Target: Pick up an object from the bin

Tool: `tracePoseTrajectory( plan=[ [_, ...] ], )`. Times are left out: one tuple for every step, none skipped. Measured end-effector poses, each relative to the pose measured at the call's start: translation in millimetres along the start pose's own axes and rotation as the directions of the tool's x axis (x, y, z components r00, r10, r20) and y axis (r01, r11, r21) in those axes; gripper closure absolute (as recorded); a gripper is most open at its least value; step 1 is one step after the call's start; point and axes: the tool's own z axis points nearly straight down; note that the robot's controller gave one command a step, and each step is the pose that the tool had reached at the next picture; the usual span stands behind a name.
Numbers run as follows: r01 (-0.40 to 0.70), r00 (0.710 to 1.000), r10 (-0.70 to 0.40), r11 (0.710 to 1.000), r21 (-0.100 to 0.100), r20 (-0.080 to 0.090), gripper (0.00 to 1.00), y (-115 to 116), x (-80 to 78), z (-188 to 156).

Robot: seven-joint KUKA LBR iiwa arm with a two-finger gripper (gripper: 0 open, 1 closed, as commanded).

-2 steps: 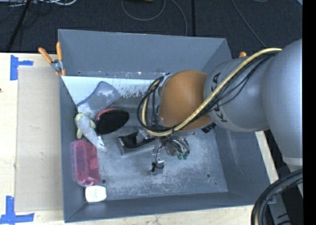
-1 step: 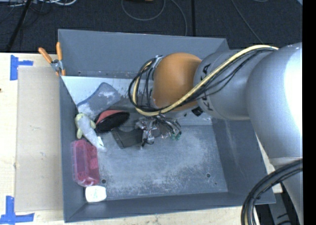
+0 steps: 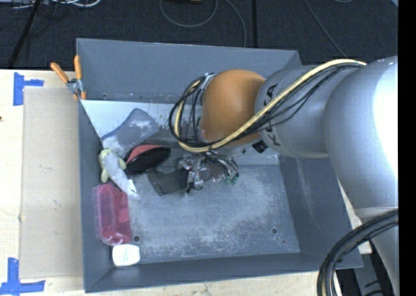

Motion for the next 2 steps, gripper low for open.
tracePoseTrajectory(
  plan=[
    [-0.062, 0.998, 0.062, 0.998, 0.0, -0.006, 1.0, 4.3, 6.1, -117.0],
    [-0.062, 0.998, 0.062, 0.998, 0.0, -0.007, 1.0, 4.3, 6.2, -116.9]
  ],
)
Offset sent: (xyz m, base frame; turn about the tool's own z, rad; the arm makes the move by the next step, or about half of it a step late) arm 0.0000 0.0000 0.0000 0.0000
